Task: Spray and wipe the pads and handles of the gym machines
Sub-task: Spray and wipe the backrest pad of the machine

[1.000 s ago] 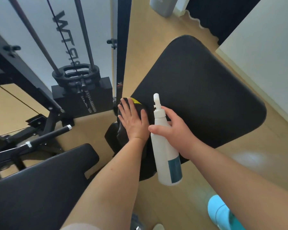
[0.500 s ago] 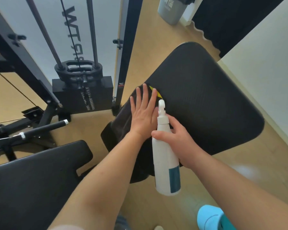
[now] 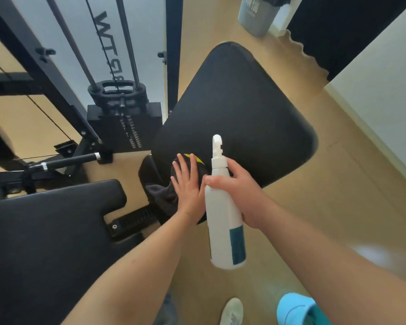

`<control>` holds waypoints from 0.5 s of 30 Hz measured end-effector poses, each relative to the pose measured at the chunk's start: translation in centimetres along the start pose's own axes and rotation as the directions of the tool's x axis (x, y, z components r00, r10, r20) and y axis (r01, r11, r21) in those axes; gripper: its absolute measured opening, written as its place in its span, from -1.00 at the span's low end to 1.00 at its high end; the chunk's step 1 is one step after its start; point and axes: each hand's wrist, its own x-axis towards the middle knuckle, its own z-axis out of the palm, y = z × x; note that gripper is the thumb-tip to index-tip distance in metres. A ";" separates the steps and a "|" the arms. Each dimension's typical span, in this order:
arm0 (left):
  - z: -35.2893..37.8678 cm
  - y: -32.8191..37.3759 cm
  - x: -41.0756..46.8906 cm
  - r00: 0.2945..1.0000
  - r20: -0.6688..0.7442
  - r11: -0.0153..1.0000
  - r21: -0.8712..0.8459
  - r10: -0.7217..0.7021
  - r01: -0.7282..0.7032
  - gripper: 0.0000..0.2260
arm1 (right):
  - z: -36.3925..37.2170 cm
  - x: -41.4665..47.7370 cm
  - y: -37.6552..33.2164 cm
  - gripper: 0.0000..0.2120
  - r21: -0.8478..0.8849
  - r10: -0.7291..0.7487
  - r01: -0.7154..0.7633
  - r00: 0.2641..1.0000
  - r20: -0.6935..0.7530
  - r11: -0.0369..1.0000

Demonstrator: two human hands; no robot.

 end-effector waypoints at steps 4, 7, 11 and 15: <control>0.1 4.6 -1.4 0.985 0.083 0.964 0.204 0.154 -0.168 -0.22 | -2.2 -2.5 -0.2 -0.52 -0.079 -0.068 0.072 0.996 0.049 0.994; -2.1 9.1 1.7 0.965 0.039 0.932 0.253 0.259 -0.261 -0.29 | -3.3 -3.2 -1.1 -0.53 -0.094 -0.108 0.112 0.993 0.053 0.989; -3.2 9.3 4.4 0.967 -0.155 0.979 0.068 0.202 -0.194 -0.38 | -4.0 -3.0 -1.4 -0.55 0.002 -0.114 0.114 0.993 0.021 0.994; -2.1 4.9 3.8 0.975 -0.190 0.987 -0.128 -0.118 0.094 -0.38 | -3.5 -2.7 -0.3 -0.52 0.028 -0.095 0.095 0.995 0.020 0.995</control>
